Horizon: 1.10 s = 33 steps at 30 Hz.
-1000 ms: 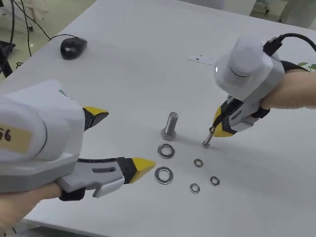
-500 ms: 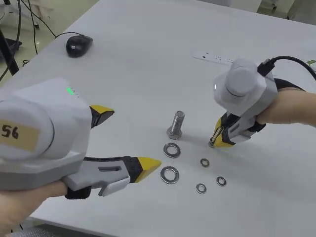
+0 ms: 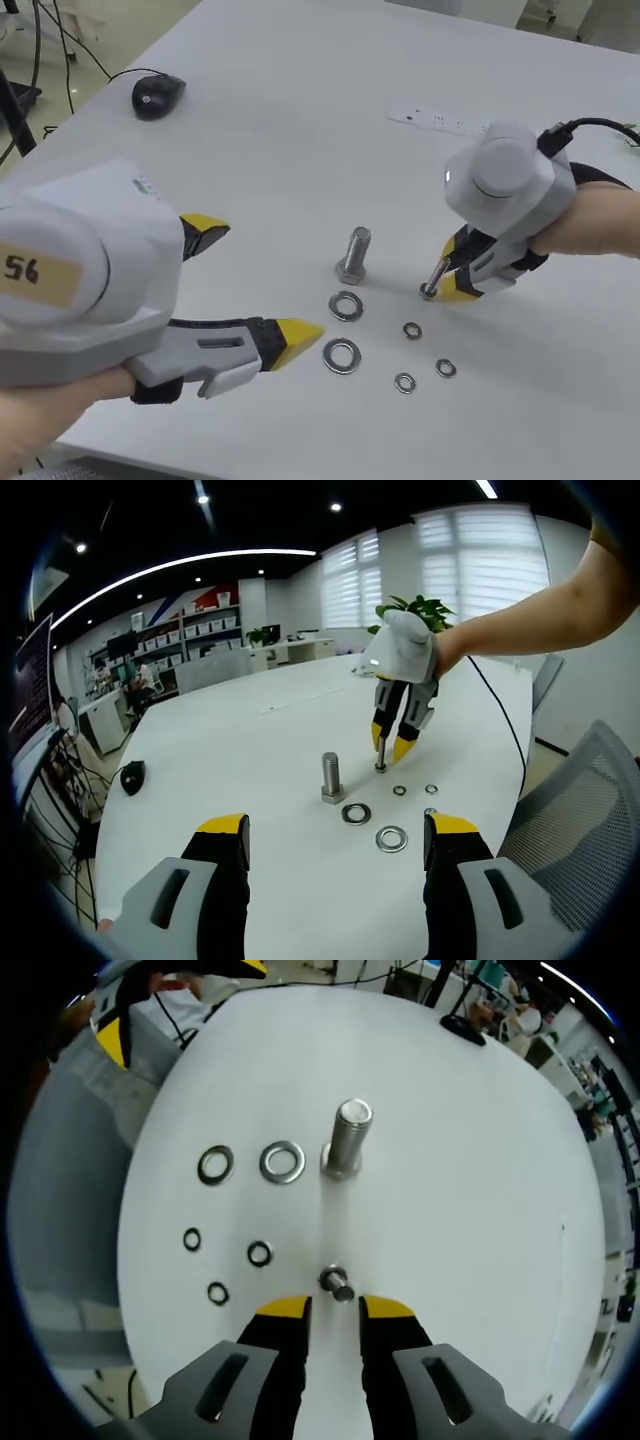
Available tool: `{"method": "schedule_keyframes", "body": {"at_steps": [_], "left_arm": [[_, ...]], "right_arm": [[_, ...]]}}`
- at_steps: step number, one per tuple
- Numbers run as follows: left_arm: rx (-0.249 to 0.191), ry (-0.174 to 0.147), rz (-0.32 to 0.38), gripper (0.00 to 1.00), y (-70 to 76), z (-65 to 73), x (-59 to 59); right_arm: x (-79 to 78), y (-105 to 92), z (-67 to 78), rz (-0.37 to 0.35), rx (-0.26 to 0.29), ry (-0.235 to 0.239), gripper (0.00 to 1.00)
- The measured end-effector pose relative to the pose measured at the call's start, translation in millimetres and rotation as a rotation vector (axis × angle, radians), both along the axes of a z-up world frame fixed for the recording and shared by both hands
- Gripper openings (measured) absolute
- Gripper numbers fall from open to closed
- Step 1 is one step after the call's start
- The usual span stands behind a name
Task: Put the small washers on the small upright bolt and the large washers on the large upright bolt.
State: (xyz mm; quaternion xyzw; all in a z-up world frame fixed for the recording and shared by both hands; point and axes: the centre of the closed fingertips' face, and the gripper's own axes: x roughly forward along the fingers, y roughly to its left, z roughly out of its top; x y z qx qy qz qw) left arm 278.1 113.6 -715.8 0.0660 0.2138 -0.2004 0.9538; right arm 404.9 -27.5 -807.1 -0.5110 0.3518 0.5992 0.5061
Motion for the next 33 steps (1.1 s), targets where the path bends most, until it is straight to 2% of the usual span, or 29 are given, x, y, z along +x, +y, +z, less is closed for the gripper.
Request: {"method": "schedule_keyframes", "body": {"at_steps": [3, 6, 8, 13, 17, 19, 22, 26, 33], "left_arm": [[0.002, -0.004, -0.004, 0.7, -1.0, 0.3, 0.2], [0.005, -0.001, -0.009, 0.7, -1.7, -0.4, 0.2], [0.006, -0.007, -0.01, 0.7, -2.1, 0.5, 0.7], [0.009, -0.007, -0.01, 0.7, -2.3, 0.2, 0.2], [-0.001, -0.02, -0.001, 0.71, -1.9, 3.4, -0.1], [-0.006, -0.014, 0.003, 0.7, -1.3, 3.0, -1.1], [-0.01, -0.024, 0.004, 0.71, -1.6, 4.7, -1.4], [-0.006, -0.02, 0.004, 0.71, -1.4, 3.5, -1.0], [-0.022, -0.037, 0.023, 0.71, 2.7, 7.9, -0.8]], "right_arm": [[-4.3, -7.0, 3.1, 0.0, -0.007, -0.001, 0.19], [-17.3, -11.9, 8.6, -0.004, -0.005, 0.012, 0.19], [-19.2, -13.5, 5.2, -0.003, 0.0, 0.029, 0.19], [-46.6, -14.1, 5.9, 0.014, 0.002, 0.058, 0.19], [-64.4, -15.7, -0.2, 0.023, -0.002, 0.082, 0.2], [-70.4, -18.0, -4.9, 0.024, -0.011, 0.091, 0.2], [-75.8, -18.7, -8.8, 0.022, -0.01, 0.098, 0.2], [-78.6, -19.9, -13.3, 0.012, -0.016, 0.103, 0.21], [-81.0, -20.8, -14.8, 0.008, -0.018, 0.101, 0.22]]}}
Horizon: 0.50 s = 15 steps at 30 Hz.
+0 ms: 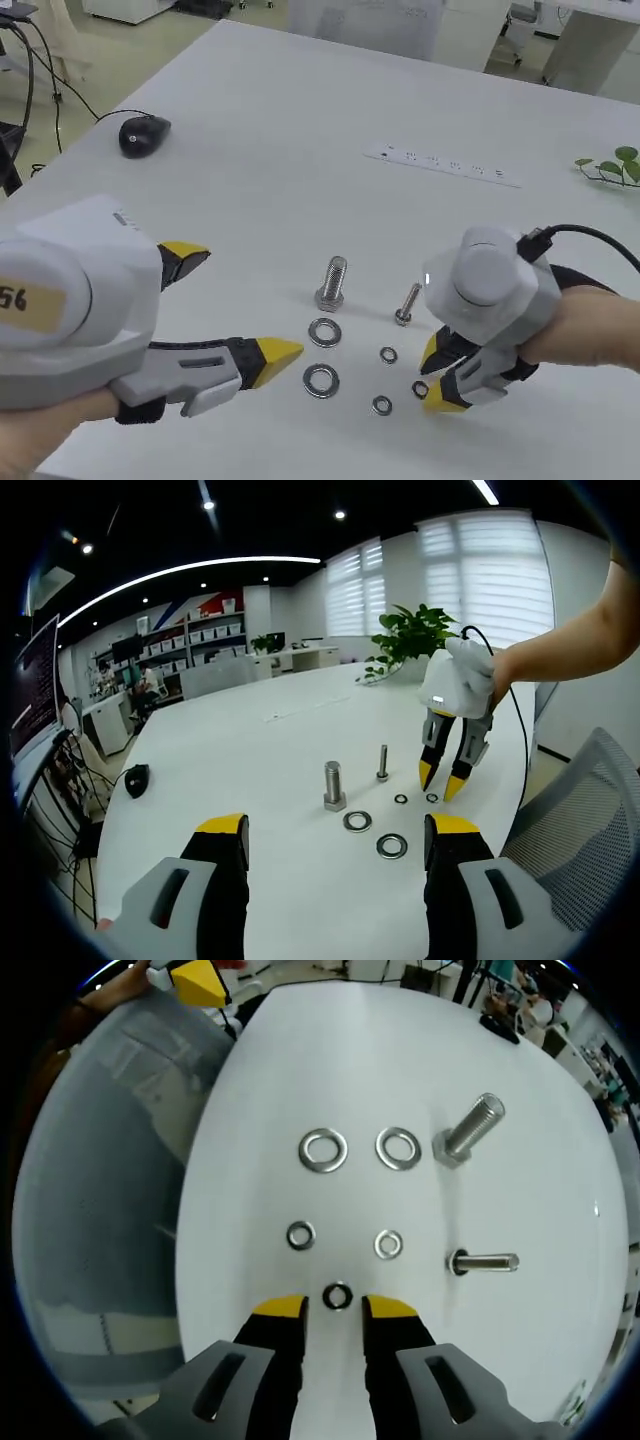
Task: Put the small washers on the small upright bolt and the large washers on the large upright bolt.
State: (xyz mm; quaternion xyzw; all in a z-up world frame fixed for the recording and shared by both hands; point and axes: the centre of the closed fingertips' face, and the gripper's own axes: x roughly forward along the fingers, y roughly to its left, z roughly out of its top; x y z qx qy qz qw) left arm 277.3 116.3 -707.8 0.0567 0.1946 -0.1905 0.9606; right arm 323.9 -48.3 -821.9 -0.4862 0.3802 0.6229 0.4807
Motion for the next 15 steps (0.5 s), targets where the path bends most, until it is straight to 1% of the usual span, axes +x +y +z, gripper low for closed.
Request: {"method": "schedule_keyframes", "body": {"at_steps": [2, 5, 7, 15], "left_arm": [[-0.009, -0.002, 0.002, 0.71, 0.1, 1.0, 0.1], [-0.005, -0.005, 0.005, 0.71, 0.7, 1.2, 0.6], [-0.009, -0.002, 0.006, 0.7, 0.7, 1.0, 0.4], [-0.014, -0.01, 0.01, 0.71, 1.9, 2.8, 1.3]], "right_arm": [[-0.5, 0.6, -0.6, -0.002, 0.003, 0.003, 0.22], [-0.7, -0.1, -1.3, -0.002, -0.002, 0.0, 0.23], [-1.4, -0.4, -1.4, -0.002, -0.002, 0.003, 0.23], [-2.3, 1.5, -3.6, 0.004, -0.012, 0.003, 0.23]]}}
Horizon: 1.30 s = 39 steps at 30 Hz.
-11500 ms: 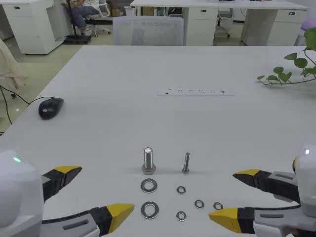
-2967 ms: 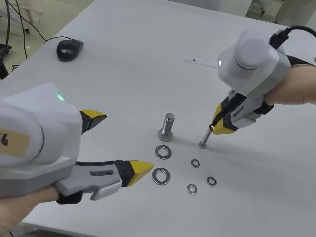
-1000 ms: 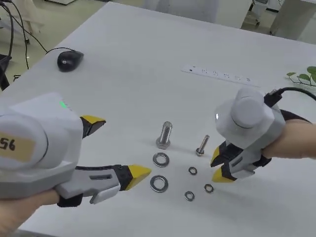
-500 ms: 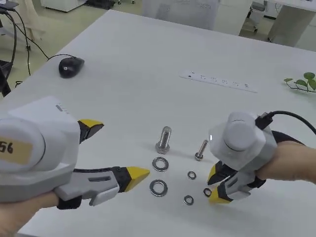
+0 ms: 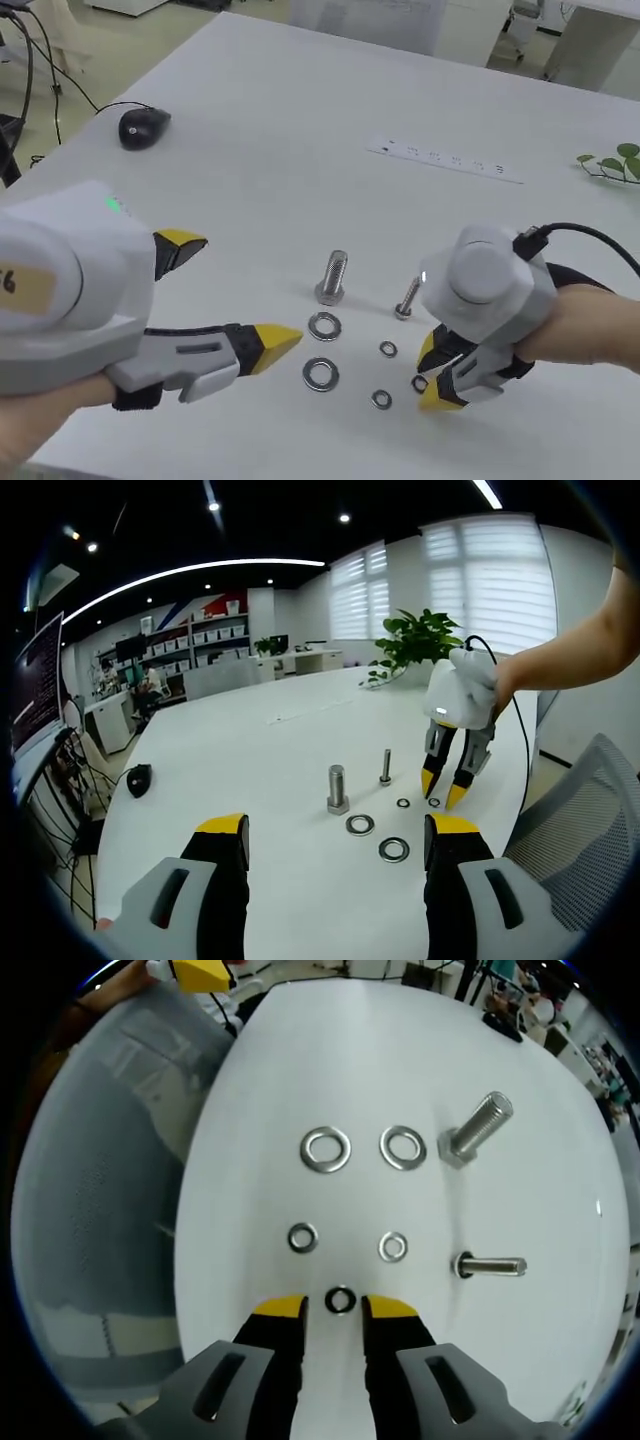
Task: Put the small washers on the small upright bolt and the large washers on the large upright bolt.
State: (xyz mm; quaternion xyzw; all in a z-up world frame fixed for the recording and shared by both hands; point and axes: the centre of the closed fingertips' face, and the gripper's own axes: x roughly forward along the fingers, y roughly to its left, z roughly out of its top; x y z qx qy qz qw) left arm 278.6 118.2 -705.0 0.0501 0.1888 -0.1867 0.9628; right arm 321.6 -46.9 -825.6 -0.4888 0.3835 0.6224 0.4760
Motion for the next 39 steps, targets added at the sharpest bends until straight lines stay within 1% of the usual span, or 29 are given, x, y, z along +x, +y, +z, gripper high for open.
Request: {"method": "schedule_keyframes", "body": {"at_steps": [4, 9, 14, 16, 17, 19, 22, 24, 25, 27, 29, 30, 34, 35, 39], "left_arm": [[-0.001, 0.0, 0.002, 0.7, 1.2, 0.1, 0.0], [-0.001, -0.003, 0.006, 0.71, 3.1, 0.9, 0.8], [-0.003, -0.006, 0.008, 0.71, 2.9, 1.5, 0.8], [0.001, 0.0, 0.005, 0.71, 2.4, 0.2, 0.2], [0.002, 0.0, 0.005, 0.71, 2.2, 0.1, 0.0], [0.003, -0.002, 0.004, 0.71, 2.0, 0.3, 0.0], [0.004, -0.002, 0.005, 0.71, 2.2, 0.4, 0.2], [0.005, -0.002, 0.005, 0.71, 2.3, 0.2, 0.0], [0.006, -0.001, 0.005, 0.71, 2.3, 0.0, -0.1], [0.005, 0.0, 0.004, 0.71, 2.0, -0.2, -0.3], [0.005, 0.0, 0.005, 0.71, 2.3, -0.3, -0.1], [0.005, 0.001, 0.005, 0.71, 2.3, -0.4, -0.1], [0.007, 0.001, 0.001, 0.71, 1.4, -0.5, 0.3], [0.008, 0.002, 0.001, 0.71, 1.3, -0.7, 0.2], [0.008, 0.002, 0.001, 0.71, 1.3, -0.7, 0.4]], "right_arm": [[2.0, 0.5, 0.0, -0.003, -0.003, -0.003, 0.21], [0.8, 0.1, 0.0, 0.024, -0.012, -0.026, 0.21], [0.7, -0.7, 0.3, 0.026, -0.011, -0.025, 0.19], [1.8, -1.6, 0.0, 0.033, -0.011, -0.033, 0.15], [1.6, -1.0, -0.6, 0.037, -0.007, -0.029, 0.14], [2.5, -1.0, 0.0, 0.02, -0.007, -0.023, 0.14], [2.7, -0.6, 0.4, 0.018, -0.007, -0.025, 0.13], [2.6, -0.4, 0.8, 0.005, -0.004, -0.016, 0.12], [1.5, -0.5, 1.5, -0.016, -0.002, 0.002, 0.12], [2.7, 4.4, 10.1, -0.033, 0.032, 0.017, 0.12], [8.1, 4.5, 19.4, -0.043, 0.032, 0.016, 0.12], [12.3, 4.9, 25.2, -0.042, 0.036, 0.008, 0.12], [24.5, 6.3, 41.3, -0.051, 0.045, -0.007, 0.12], [28.4, 7.5, 47.3, -0.051, 0.053, -0.019, 0.12], [41.6, 12.8, 64.2, -0.047, 0.063, -0.054, 0.12]]}}
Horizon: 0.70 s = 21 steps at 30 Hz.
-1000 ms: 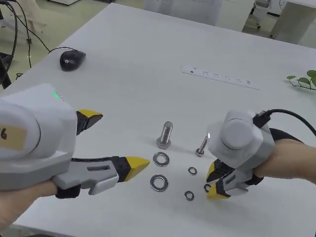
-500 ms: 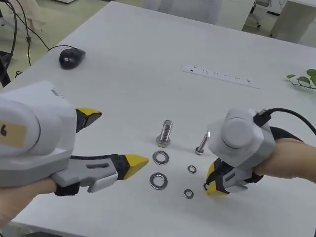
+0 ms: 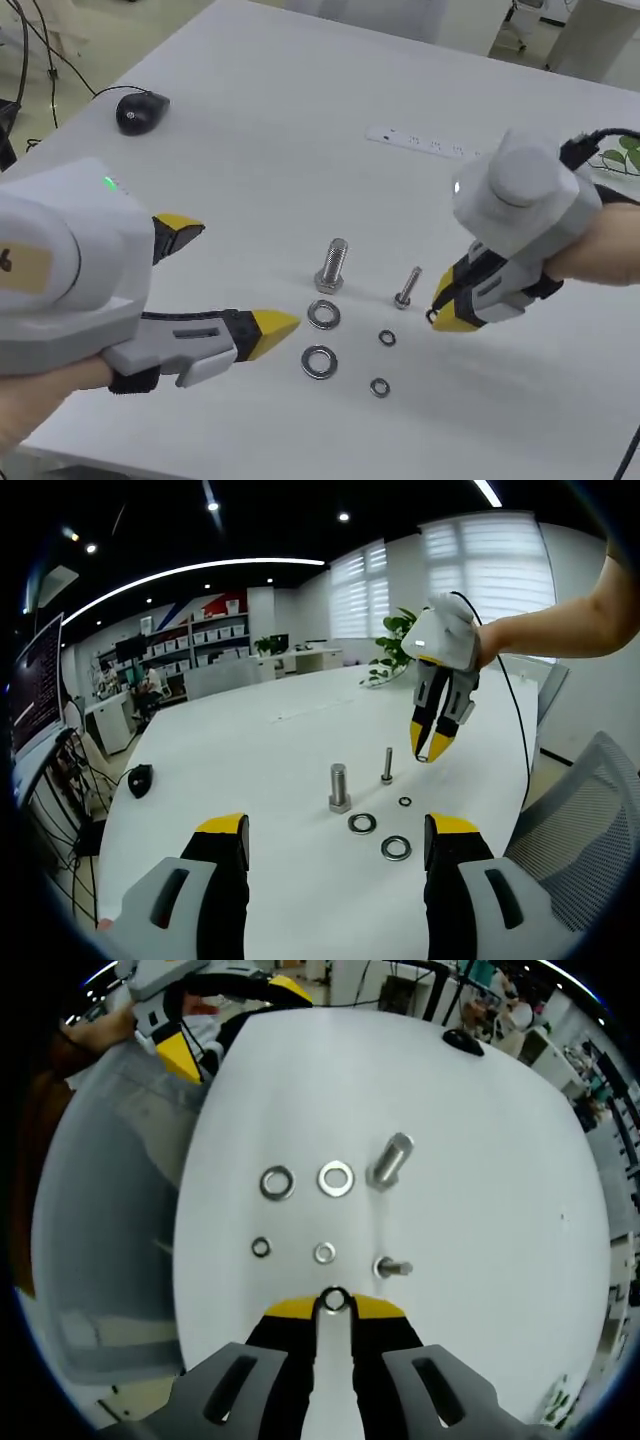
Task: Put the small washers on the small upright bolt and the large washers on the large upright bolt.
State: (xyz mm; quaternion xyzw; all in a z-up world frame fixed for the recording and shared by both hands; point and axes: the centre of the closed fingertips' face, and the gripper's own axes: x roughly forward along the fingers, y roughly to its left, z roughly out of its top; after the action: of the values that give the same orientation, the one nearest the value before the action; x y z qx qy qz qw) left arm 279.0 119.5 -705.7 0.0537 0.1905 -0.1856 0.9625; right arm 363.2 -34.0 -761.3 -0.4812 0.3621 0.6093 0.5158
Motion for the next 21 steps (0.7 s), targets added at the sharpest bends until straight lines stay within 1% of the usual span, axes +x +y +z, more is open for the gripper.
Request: {"method": "schedule_keyframes", "body": {"at_steps": [4, 7, 8, 11, 12, 16, 21], "left_arm": [[0.003, 0.002, -0.001, 0.71, -0.1, -0.4, 0.1], [0.007, 0.004, -0.004, 0.71, -0.3, -1.0, 0.0], [0.006, 0.002, -0.004, 0.71, -0.3, -0.7, 0.0], [0.005, 0.005, 0.004, 0.71, 2.1, -1.4, 0.4], [0.004, 0.006, 0.006, 0.71, 2.6, -1.5, 0.4], [0.002, 0.004, 0.008, 0.71, 3.6, -1.2, 1.0], [0.0, 0.001, 0.012, 0.71, 4.6, -0.4, 1.4]], "right_arm": [[13.7, 8.9, 10.9, 0.002, 0.009, -0.031, 0.12], [19.7, 15.5, 13.4, 0.002, 0.016, -0.039, 0.12], [22.1, 17.4, 13.2, 0.009, 0.013, -0.051, 0.12], [24.9, 21.7, 12.5, 0.018, 0.008, -0.055, 0.12], [28.8, 21.7, 11.7, 0.018, 0.008, -0.053, 0.12], [30.8, 24.2, 7.8, 0.021, 0.004, -0.053, 0.12], [34.1, 22.1, 4.2, 0.013, -0.011, -0.053, 0.12]]}}
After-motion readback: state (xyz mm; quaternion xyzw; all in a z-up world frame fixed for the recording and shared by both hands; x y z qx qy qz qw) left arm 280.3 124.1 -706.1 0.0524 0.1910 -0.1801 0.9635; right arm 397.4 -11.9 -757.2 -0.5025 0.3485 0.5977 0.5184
